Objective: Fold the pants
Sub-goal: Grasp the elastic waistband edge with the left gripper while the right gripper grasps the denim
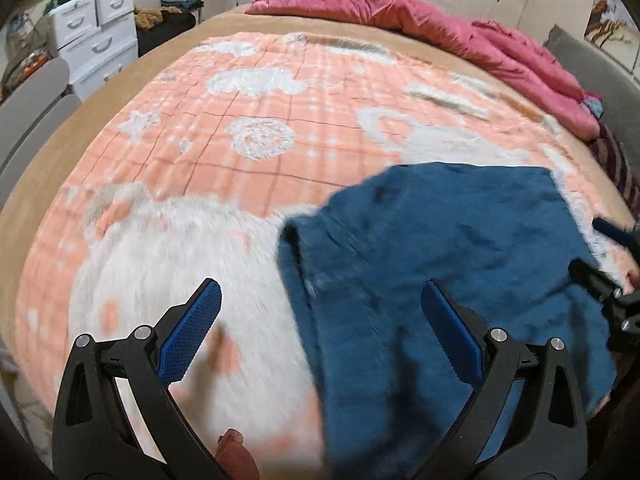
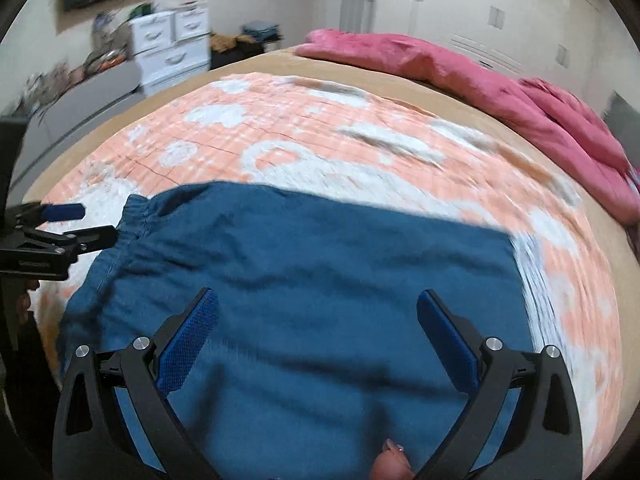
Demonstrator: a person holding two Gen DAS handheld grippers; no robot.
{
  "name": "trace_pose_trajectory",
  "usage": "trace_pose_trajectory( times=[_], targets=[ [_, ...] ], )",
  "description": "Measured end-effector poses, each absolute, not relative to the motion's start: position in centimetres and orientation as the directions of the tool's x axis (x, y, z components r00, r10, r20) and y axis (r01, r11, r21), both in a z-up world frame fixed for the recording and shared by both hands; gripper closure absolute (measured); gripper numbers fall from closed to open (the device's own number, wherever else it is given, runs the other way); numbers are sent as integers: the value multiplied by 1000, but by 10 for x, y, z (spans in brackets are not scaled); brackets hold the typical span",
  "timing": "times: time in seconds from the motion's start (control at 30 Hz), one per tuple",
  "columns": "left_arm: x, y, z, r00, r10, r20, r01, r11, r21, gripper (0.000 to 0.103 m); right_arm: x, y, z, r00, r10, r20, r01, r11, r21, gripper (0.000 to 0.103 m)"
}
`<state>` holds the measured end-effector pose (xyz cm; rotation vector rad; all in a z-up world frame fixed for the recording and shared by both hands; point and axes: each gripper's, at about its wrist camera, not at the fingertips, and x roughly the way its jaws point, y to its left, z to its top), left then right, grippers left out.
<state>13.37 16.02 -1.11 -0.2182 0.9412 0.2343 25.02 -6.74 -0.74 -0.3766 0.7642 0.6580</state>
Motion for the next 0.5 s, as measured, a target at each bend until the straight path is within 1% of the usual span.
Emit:
trace_pose_trajectory(
  times=[0.07, 0.2, 0.23, 0.27, 0.3, 0.33, 0.4, 0.43, 0.47, 0.5],
  targets=[
    [145, 169, -18, 542, 116, -832, -299, 952, -62, 9, 267, -50, -11, 502, 419, -757, -706, 704, -78, 4],
    [163, 183, -28, 547, 93, -832, -286, 955, -81, 10, 297, -26, -19, 457, 422, -783, -752, 654, -86, 4],
    [167, 185, -30, 549, 82, -832, -274, 958, -86, 19, 301, -22, -21, 458, 420, -783, -756, 648, -95, 4],
    [170, 186, -32, 549, 66, -833, -266, 959, -99, 31, 308, -16, -23, 450, 417, -790, -766, 635, -101, 4],
    [174, 189, -35, 547, 37, -836, -261, 957, -129, 35, 312, -14, -25, 439, 418, -795, -775, 624, -100, 4],
    [177, 191, -39, 548, 6, -836, -259, 952, -163, 42, 319, -10, -25, 426, 424, -799, -785, 613, -94, 4],
    [181, 193, -42, 560, 1, -828, -254, 952, -171, 54, 328, -5, -27, 394, 440, -807, -805, 589, -71, 4],
    [183, 192, -43, 565, -5, -825, -243, 955, -171, 70, 333, -3, -28, 381, 448, -809, -814, 577, -64, 4],
    [183, 192, -44, 567, -9, -823, -239, 955, -175, 74, 338, 0, -29, 370, 450, -813, -823, 564, -63, 4],
    [181, 192, -42, 580, -16, -815, -231, 956, -183, 76, 344, 2, -31, 369, 444, -816, -828, 557, -71, 4]
  ],
)
